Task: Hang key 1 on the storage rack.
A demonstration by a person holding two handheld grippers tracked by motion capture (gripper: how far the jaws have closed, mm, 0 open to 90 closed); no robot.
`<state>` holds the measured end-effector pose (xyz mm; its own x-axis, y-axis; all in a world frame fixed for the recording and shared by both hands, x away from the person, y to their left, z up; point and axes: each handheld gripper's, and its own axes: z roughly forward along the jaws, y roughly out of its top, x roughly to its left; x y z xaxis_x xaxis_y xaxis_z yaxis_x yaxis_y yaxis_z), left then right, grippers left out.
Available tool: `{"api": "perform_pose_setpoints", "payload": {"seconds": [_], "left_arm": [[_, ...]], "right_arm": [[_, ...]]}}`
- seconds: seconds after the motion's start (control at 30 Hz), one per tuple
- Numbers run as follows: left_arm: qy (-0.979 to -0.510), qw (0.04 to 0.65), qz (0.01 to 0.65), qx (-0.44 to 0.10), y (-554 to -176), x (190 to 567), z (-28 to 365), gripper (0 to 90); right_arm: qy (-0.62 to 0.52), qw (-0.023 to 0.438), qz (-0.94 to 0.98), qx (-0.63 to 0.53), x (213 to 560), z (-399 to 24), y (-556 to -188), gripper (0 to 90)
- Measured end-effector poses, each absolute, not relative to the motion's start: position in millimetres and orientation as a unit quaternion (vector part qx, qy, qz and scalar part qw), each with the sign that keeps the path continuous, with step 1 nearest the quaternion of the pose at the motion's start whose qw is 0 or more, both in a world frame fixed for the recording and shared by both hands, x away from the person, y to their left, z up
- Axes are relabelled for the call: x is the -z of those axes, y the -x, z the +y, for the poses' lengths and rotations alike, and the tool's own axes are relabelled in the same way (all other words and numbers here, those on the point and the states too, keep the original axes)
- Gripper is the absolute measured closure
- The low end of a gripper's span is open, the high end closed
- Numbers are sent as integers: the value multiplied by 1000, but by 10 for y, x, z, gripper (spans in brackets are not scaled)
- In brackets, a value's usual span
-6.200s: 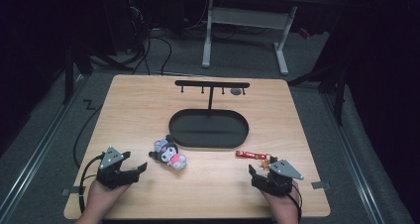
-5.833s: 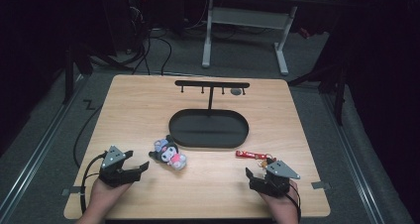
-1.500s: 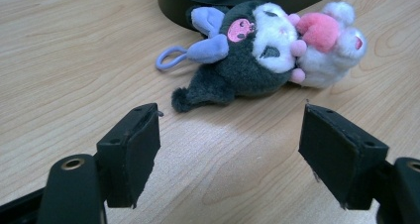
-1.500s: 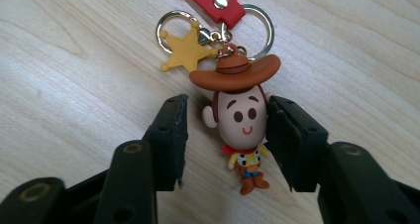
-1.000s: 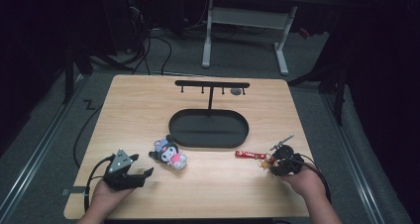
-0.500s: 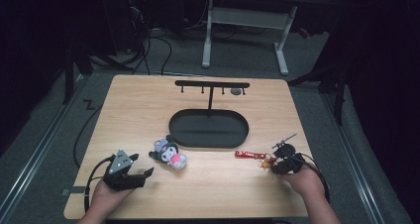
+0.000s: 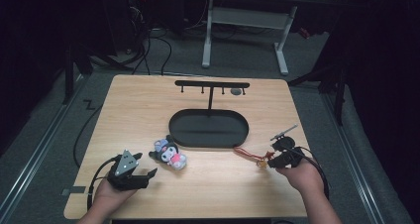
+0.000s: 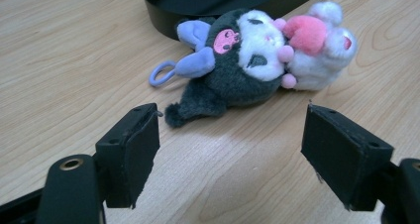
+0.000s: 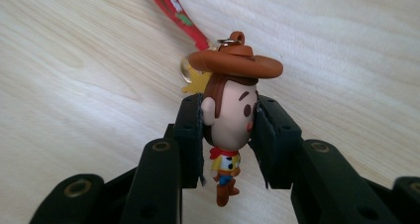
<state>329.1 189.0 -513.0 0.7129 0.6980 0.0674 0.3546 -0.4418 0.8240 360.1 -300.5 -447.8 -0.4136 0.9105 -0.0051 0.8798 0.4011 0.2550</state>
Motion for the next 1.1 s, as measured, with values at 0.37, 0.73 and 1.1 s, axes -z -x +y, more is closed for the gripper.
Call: {"api": "perform_pose_setpoints", "payload": {"seconds": [0.37, 0.73, 1.1], "left_arm": [[-825, 425, 311, -203, -3300, 5112, 1826, 231], [-824, 429, 309, -203, -3295, 5100, 1830, 231], [-821, 435, 307, -206, -3293, 5084, 1833, 231]], "right_arm": [[-530, 79, 834, -132, 3856, -2826, -3606, 665], [-522, 89, 839, -127, 3493, -2782, -3619, 665], [-528, 105, 832, -134, 3268, -2779, -3724, 666]]}}
